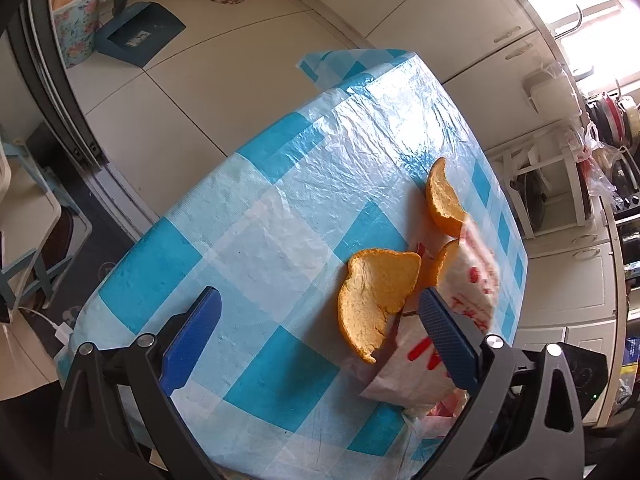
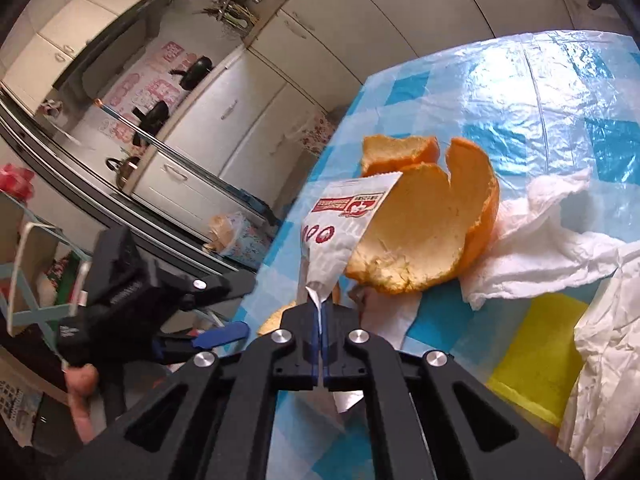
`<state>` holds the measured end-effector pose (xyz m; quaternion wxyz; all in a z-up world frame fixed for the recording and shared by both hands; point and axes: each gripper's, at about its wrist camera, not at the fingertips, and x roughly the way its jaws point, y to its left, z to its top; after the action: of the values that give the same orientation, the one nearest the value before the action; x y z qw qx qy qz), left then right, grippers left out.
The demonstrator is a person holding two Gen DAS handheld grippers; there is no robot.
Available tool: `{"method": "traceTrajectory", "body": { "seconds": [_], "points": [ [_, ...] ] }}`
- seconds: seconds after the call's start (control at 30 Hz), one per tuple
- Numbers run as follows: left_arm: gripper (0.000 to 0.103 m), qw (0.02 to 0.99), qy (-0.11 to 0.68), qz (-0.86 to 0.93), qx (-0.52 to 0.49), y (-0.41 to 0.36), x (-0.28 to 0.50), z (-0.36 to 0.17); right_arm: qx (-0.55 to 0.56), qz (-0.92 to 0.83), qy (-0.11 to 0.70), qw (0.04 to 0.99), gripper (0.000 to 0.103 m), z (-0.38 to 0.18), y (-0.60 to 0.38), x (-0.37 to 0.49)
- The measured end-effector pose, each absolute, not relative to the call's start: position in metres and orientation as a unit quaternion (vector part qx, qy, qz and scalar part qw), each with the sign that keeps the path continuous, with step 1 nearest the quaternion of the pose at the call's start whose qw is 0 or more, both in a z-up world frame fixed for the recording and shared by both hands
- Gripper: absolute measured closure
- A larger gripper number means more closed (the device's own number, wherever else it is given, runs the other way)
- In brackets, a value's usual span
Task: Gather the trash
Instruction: 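Grasp the white W-printed paper bag with the right gripper and lift it, then carry the paper bag to the yellow bin and open the right gripper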
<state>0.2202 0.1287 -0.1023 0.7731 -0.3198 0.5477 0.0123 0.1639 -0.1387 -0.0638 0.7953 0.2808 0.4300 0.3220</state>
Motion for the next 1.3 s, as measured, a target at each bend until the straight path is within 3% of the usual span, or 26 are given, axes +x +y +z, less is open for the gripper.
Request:
{"method": "traceTrajectory", "body": {
  "seconds": [0.27,0.47,0.63,0.7,0.8,1.07,1.3],
  "points": [
    [0.008,0.777,0.557,-0.008,-0.294,0.102,0.223,-0.103,0.404,0.369,0.315,0.776,0.102,-0.015,-0.206,0.145],
    [0.011,0.786,0.552,-0.014,-0.279,0.079,0.225,-0.101,0.425,0.357,0.289,0.78,0.102,-0.006,-0.238,0.135],
    [0.049,0.797,0.549,-0.009,-0.253,0.063,0.229,-0.098,0.417,0.348,0.293,0.787,0.102,-0.002,-0.246,0.131],
    [0.077,0.795,0.552,-0.005,-0.253,0.063,0.23,-0.1,0.416,0.347,0.291,0.789,0.101,0.0,-0.252,0.131],
    [0.093,0.794,0.548,0.004,-0.262,0.068,0.229,-0.102,0.419,0.342,0.286,0.791,0.101,0.002,-0.261,0.128],
    [0.095,0.812,0.518,-0.013,-0.267,0.073,0.22,-0.085,0.424,0.324,0.263,0.804,0.101,0.014,-0.288,0.112],
    [0.095,0.879,0.429,-0.009,-0.208,0.062,0.196,-0.034,0.436,0.295,0.23,0.818,0.102,0.026,-0.327,0.085]
  ]
}}
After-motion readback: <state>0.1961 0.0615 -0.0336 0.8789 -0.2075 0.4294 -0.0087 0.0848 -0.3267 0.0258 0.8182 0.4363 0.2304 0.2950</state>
